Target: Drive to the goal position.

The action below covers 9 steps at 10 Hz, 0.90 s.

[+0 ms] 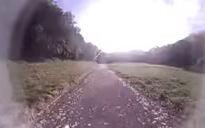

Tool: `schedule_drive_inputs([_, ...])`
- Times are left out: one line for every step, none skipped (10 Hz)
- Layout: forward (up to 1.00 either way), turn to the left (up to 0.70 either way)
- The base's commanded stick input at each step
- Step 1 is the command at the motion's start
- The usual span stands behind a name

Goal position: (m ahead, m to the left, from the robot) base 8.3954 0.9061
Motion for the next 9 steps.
schedule_drive_inputs([0.70, 0.00])
schedule_drive_inputs([0.70, 0.00])
schedule_drive_inputs([0.70, 0.00])
schedule_drive_inputs([0.70, -0.03])
schedule_drive_inputs([0.70, -0.09])
schedule_drive_inputs([0.70, -0.13])
schedule_drive_inputs([0.70, -0.08])
schedule_drive_inputs([0.70, -0.02])
schedule_drive_inputs([0.70, 0.00])
